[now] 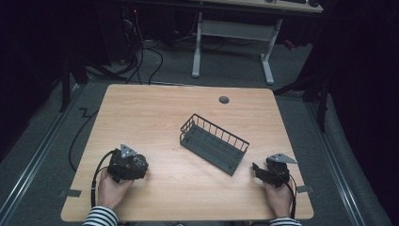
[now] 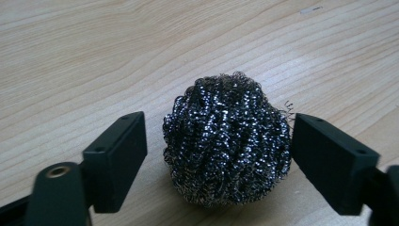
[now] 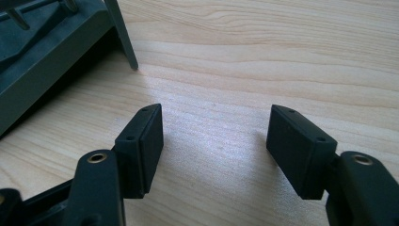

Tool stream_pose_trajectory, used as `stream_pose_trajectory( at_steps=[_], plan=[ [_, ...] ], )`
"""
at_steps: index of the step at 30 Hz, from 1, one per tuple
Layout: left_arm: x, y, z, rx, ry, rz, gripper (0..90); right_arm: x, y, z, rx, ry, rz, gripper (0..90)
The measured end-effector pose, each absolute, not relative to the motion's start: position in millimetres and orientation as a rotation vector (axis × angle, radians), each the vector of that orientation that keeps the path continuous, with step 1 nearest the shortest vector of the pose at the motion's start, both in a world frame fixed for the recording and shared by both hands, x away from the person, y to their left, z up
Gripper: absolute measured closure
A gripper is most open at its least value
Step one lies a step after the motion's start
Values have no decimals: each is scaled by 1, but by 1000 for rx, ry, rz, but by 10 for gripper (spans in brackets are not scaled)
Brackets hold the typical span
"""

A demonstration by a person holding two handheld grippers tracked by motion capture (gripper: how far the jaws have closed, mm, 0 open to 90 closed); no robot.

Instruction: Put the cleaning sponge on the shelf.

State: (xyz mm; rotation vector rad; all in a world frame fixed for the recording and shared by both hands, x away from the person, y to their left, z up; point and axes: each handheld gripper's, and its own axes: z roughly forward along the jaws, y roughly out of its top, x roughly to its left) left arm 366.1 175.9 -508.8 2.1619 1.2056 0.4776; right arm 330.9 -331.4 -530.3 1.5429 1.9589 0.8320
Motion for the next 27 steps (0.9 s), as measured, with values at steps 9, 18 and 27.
stream_pose_trajectory(
  at_steps=[9, 18, 27],
  plan=[
    [365, 174, -508, 2177, 1180, 479, 378, 331, -332, -530, 1546, 1961, 838, 370],
    [363, 171, -503, 2179, 1173, 466, 416, 331, -333, -530, 1547, 1961, 843, 366],
    [362, 166, -490, 2172, 1131, 447, 430, 331, -332, -530, 1545, 1964, 840, 364]
  ],
)
